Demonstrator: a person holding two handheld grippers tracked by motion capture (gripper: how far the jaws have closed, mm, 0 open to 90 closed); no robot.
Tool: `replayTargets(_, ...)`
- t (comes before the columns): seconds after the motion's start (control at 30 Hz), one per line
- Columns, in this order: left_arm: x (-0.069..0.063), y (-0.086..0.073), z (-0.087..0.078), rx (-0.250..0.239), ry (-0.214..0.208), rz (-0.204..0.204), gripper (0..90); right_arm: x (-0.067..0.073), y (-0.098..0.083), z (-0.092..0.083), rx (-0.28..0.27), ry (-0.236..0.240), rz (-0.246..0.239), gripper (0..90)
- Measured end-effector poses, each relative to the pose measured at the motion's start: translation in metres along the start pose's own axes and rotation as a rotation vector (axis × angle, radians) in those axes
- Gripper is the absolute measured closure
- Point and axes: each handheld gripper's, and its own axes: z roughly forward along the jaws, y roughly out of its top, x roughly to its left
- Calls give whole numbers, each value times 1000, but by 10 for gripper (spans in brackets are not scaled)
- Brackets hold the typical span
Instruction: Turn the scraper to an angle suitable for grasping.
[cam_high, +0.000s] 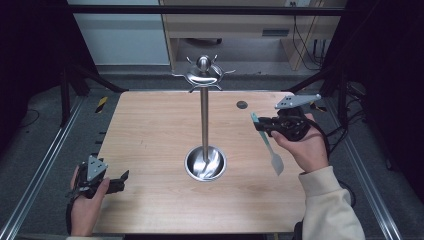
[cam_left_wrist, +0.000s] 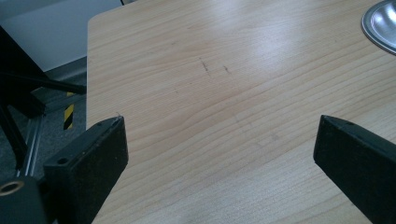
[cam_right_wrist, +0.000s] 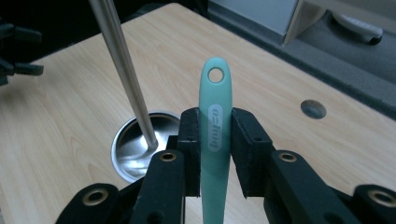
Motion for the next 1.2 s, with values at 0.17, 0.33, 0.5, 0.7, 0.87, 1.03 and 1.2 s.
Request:
replayTargets(0.17, 0, 0, -1, 2, 0, 0, 28, -1, 9, -7, -51, -1, 9, 744)
replayTargets(0.33, -1, 0, 0, 4, 0, 2, 27, 1, 17, -13, -92, -8, 12, 744)
replayTargets(0.5, 0, -1, -1, 5, 0, 0, 27, 4, 23, -17, -116, -8, -1, 744)
replayTargets(0.7, 0, -1, -1, 5, 2, 2, 27, 6, 28, -21, -140, -5, 1, 743)
replayTargets(0.87, 0, -1, -1, 8, -2, 2, 28, 8, 32, -24, -157, -6, -2, 743)
replayTargets(1.03, 0, -1, 0, 9, -5, 4, 28, 9, 37, -27, -183, -5, -1, 743)
replayTargets(1.2, 0, -1, -1, 10, -3, 4, 28, 13, 42, -31, -213, -6, -1, 743)
